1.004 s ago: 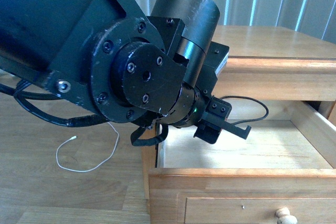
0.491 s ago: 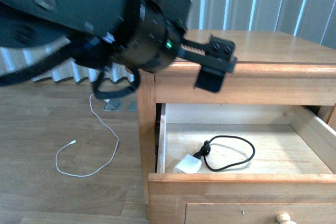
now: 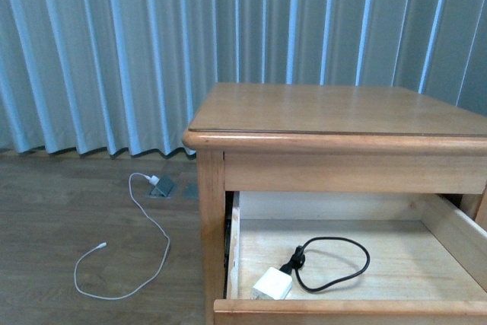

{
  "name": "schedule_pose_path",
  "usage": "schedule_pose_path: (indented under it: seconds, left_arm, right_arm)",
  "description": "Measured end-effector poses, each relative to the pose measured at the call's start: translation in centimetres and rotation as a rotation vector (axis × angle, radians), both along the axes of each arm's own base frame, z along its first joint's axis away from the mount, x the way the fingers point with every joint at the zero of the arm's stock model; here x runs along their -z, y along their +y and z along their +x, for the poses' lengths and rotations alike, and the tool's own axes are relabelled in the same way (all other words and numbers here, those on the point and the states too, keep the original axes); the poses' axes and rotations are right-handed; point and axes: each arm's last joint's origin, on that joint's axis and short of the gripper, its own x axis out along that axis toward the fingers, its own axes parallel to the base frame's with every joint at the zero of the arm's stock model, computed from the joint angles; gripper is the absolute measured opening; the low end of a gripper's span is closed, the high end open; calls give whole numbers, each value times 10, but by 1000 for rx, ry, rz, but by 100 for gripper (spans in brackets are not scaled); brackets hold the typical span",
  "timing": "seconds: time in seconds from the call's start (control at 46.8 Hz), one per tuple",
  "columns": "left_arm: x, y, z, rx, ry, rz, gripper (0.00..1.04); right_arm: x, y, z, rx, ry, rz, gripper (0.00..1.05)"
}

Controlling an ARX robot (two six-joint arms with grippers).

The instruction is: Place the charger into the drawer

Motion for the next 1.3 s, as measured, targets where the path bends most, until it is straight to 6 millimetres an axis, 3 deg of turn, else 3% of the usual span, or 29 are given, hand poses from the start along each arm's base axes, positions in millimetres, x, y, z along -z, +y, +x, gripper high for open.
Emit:
schedule_pose_path:
  seconds: [0.149, 0.299, 0.427, 0.534, 0.769, 1.004, 1.302]
  left_arm:
    - [32, 29, -50, -217, -13, -126, 99]
    - [32, 30, -53, -221, -48, -193, 99]
    - [49, 44, -58, 264, -109, -161, 69]
    - [64, 50, -60, 359, -90, -110, 47]
    - [82, 61, -65, 350, -93, -88, 4]
    - [95, 75, -69, 341, -91, -80, 4]
    - [104, 75, -81, 347, -92, -80, 4]
  right_arm:
    - [0, 0, 0, 0, 0, 0, 96]
    - [0, 0, 0, 0, 0, 0, 96]
    - [0, 0, 0, 0, 0, 0, 96]
    - [0, 0, 0, -1, 0, 0, 96]
    - [0, 0, 0, 0, 0, 0, 96]
    - [0, 0, 0, 0, 0, 0, 96]
    - [0, 0, 0, 0, 0, 0, 96]
